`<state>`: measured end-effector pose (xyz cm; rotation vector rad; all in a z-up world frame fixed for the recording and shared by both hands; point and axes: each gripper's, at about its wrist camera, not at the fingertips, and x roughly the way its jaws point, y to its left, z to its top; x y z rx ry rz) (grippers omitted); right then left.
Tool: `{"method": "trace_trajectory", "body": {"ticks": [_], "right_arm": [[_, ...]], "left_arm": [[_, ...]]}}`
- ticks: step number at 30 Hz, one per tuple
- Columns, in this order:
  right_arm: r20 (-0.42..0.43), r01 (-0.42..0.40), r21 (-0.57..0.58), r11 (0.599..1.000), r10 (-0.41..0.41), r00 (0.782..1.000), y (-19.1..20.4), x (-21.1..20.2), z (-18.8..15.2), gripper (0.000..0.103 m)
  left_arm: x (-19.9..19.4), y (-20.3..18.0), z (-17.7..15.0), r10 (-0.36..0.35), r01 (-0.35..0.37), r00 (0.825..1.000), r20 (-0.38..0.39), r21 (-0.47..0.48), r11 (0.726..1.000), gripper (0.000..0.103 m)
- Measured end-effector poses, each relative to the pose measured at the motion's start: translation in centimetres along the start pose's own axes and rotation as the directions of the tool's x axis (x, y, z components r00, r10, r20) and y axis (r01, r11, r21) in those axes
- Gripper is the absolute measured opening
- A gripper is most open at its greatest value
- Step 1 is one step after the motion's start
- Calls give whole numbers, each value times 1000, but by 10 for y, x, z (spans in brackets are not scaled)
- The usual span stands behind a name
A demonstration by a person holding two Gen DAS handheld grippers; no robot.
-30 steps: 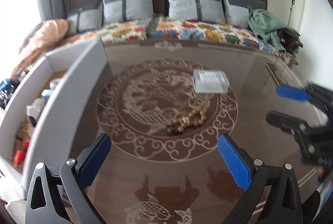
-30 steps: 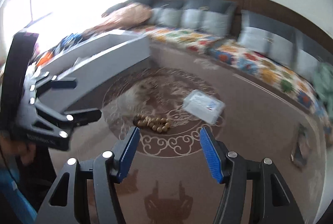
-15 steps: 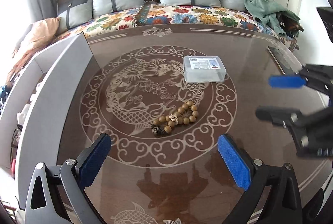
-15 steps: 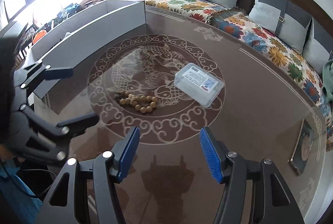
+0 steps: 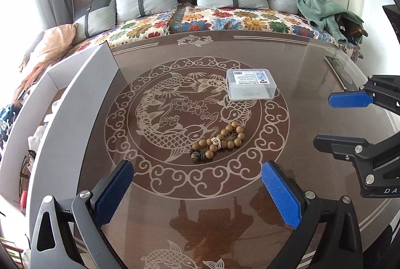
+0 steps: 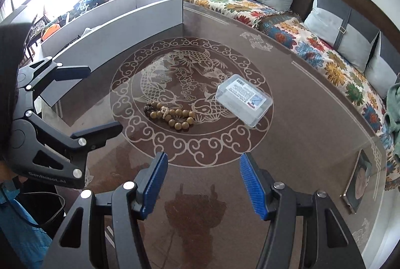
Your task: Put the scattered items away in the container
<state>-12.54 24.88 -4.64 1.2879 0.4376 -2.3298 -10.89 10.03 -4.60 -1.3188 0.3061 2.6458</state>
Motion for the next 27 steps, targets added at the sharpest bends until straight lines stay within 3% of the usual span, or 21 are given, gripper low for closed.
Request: {"method": "trace_trajectory", "body": {"ticks": [16,27], "right_arm": [[-11,2,-13,1000,-2,1000,3,3,0,61],[-31,-5,-31,999,4,999,1,8,1,61]], "left_arm": [[1,-2,0,25,-25,1000,3,7,1000,103],[8,2,-4,1,-1,1000,-15,-13,1000,103]]}}
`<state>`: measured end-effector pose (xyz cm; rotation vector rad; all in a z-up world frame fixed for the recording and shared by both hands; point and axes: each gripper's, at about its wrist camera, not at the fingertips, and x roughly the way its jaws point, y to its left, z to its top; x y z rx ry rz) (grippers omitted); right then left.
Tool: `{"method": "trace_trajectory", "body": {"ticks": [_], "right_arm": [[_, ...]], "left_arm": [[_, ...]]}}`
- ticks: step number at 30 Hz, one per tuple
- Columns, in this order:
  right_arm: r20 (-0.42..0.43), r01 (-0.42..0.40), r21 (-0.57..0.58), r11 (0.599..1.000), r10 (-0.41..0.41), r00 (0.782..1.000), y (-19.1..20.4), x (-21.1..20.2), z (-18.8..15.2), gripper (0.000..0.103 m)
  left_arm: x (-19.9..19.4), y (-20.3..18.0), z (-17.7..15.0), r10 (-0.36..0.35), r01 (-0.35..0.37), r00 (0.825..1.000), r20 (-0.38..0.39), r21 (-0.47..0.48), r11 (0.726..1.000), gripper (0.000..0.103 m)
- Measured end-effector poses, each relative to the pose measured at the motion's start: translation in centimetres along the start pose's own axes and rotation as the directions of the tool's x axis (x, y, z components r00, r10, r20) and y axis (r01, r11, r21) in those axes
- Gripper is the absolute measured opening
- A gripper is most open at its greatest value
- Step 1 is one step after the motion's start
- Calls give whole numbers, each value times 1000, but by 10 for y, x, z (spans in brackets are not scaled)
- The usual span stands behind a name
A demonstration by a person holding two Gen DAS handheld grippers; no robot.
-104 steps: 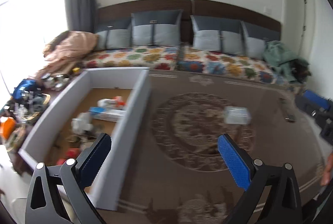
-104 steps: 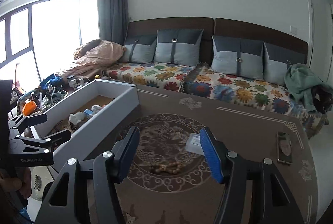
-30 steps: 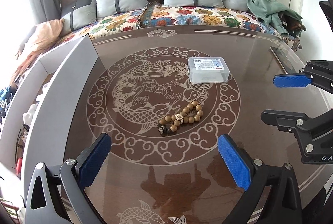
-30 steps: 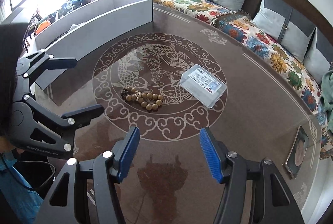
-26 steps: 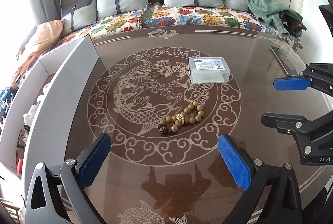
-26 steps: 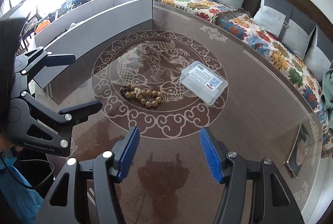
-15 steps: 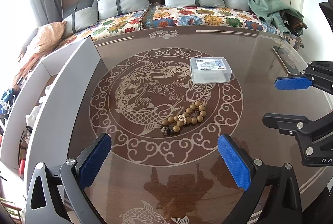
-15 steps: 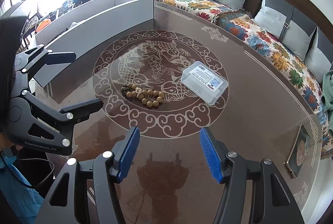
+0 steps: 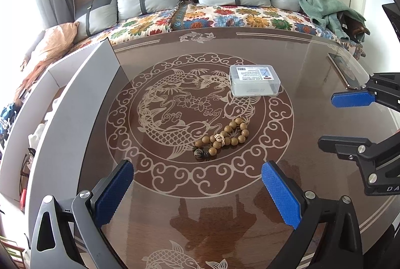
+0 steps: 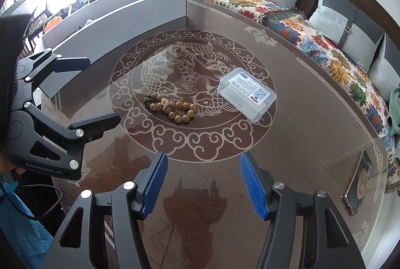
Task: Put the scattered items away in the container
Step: 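Grasp the clear plastic box with the right tool and lift it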
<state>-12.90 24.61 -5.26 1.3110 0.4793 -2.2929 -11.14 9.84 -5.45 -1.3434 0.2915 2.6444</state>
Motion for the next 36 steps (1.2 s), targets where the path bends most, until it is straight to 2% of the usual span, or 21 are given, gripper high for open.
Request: {"method": "trace_trajectory", "body": {"ticks": [8,14,17,20,24,32,35,36], "right_arm": [[-16,-22,-18,1000,22,1000,-5,9,2,61],[-17,-31,-154,988,28,999,-19,28,19,61],[35,25,-315,949,-15,999,-25,38,32,61],[9,44,-473,880,-45,999,-30,58,44,61],[-104,-80,-532,843,29,994,-45,81,65,61],[-223,-175,-579,797,52,973,-63,118,96,61],[-282,-225,-577,785,67,957,-64,133,101,61],[-298,-242,-576,780,76,952,-64,137,102,65]], "left_arm": [[3,5,-4,-36,36,999,1,-31,999,103],[10,12,-11,-60,59,998,-18,-55,997,103],[16,16,-12,-63,61,998,-27,-63,996,103],[20,20,-13,-65,62,997,-34,-70,996,103],[26,23,-11,-77,73,996,-44,-79,994,103],[35,31,-8,-110,104,993,-53,-100,990,103],[36,33,-8,-114,108,992,-54,-101,989,103],[37,34,-8,-116,110,992,-55,-102,989,103]]}}
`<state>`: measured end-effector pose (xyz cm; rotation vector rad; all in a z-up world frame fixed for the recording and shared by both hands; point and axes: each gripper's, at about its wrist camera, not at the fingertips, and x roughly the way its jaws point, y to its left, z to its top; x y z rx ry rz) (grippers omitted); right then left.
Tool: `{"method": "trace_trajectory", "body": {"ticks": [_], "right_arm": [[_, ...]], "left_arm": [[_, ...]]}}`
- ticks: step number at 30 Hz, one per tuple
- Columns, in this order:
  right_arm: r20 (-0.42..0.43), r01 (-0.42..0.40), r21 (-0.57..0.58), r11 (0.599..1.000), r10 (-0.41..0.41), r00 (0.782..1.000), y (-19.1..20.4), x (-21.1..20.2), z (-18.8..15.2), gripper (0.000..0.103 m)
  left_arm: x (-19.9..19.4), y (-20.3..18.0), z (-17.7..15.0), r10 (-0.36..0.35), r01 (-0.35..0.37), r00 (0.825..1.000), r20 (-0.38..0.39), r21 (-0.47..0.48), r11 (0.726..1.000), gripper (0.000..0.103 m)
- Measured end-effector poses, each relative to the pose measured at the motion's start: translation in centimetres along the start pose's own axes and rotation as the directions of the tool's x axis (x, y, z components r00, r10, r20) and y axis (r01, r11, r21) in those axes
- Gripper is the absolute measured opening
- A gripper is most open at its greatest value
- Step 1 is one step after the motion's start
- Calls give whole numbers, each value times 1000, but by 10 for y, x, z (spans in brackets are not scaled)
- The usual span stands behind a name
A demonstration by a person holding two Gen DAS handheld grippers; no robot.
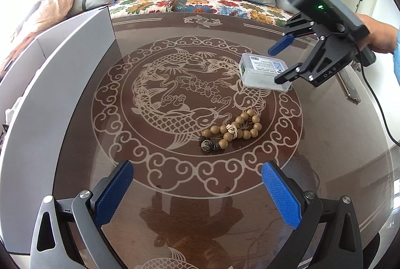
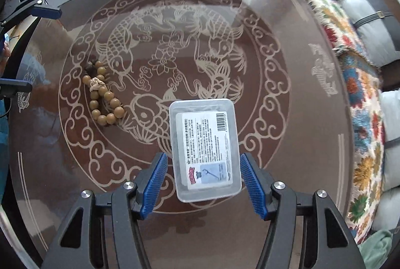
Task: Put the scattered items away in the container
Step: 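Grasp the clear plastic box with the right tool and lift it, then grasp the wooden bead bracelet with the left tool while the right holds the plastic box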
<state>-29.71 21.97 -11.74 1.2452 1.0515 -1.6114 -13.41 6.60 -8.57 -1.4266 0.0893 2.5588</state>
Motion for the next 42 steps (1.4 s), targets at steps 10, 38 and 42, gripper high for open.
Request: {"method": "trace_trajectory", "body": {"ticks": [10,38,42], "right_arm": [[-71,-27,34,999,29,997,-12,29,-2,67],[386,-258,742,619,-79,919,83,-65,-153,62],[390,-254,751,609,-100,915,86,-68,-160,60]], "left_arm": [[5,4,-3,-8,9,1000,-24,8,1000,103],[82,-52,38,-110,231,966,-233,596,769,93],[78,-53,38,-179,309,945,-274,572,760,55]]}}
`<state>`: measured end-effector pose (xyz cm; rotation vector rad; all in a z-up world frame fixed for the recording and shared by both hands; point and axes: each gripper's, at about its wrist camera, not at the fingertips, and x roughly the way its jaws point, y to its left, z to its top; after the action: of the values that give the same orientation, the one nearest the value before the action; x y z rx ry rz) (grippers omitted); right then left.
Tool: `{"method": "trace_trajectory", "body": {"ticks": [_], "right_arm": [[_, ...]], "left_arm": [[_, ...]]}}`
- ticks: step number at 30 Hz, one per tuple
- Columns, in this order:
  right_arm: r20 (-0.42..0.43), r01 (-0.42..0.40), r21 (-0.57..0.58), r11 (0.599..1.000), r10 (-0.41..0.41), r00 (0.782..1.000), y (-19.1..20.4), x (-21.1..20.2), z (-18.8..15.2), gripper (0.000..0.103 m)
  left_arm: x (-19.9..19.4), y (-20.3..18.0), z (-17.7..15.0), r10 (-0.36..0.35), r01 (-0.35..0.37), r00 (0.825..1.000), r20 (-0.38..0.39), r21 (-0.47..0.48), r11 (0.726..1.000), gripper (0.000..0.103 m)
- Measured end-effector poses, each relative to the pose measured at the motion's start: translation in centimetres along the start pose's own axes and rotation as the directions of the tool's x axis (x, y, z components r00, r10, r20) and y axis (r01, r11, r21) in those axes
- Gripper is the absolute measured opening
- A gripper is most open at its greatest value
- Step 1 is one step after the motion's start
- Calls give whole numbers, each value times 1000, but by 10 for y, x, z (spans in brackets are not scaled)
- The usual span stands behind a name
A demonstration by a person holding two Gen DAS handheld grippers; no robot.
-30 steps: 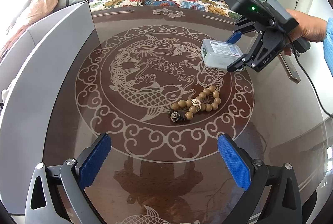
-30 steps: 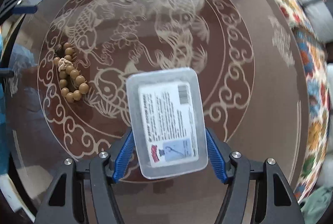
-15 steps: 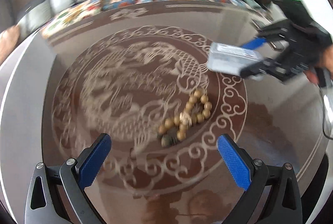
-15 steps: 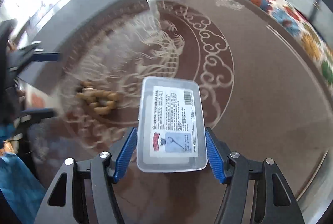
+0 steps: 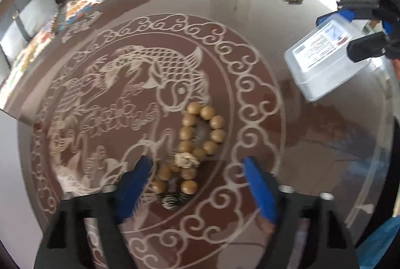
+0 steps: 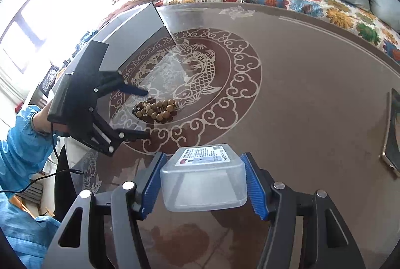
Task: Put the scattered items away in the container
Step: 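Grasp the wooden bead bracelet with the left tool while the right holds the plastic box, then carry the bracelet and plastic box over the white box and open both tools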
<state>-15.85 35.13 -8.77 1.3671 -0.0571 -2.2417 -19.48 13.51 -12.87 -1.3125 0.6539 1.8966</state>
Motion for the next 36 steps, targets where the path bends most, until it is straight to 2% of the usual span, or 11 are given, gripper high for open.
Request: {"method": "trace_trajectory", "body": {"ticks": [1,2,5,10,13,15,22,29,34,36], "right_arm": [[12,-1,3,1000,1,1000,1,-5,-3,60],[24,-3,7,1000,3,1000,3,-10,-7,60],[39,-12,23,1000,11,999,5,-15,-11,60],[2,20,7,1000,-20,1000,4,-11,-21,60],[-77,86,-120,989,-95,992,14,-1,-25,62],[-96,110,-172,979,-128,987,19,5,-29,63],[-104,103,-165,981,-121,987,27,24,-37,63],[-160,134,-213,968,-170,973,38,45,-44,64],[-177,143,-215,966,-183,967,37,50,-48,64],[-177,146,-219,965,-187,966,37,50,-50,64]], "left_arm": [[-1,0,0,-7,7,1000,5,0,1000,47],[-2,0,0,-12,12,1000,6,-4,1000,27],[-3,2,1,-14,14,1000,7,-35,999,25],[-7,0,-6,-29,31,999,27,-96,995,23],[-13,-5,-11,-34,40,998,55,-111,993,20],[-17,-5,-13,-48,59,996,78,-135,989,12],[-16,-5,-15,-58,72,994,93,-160,984,11],[-14,-13,-9,7,-1,997,72,-81,997,12],[-10,-15,-3,19,-19,1000,22,2,1000,18],[-6,-19,-1,45,-45,999,-3,50,998,28]]}}
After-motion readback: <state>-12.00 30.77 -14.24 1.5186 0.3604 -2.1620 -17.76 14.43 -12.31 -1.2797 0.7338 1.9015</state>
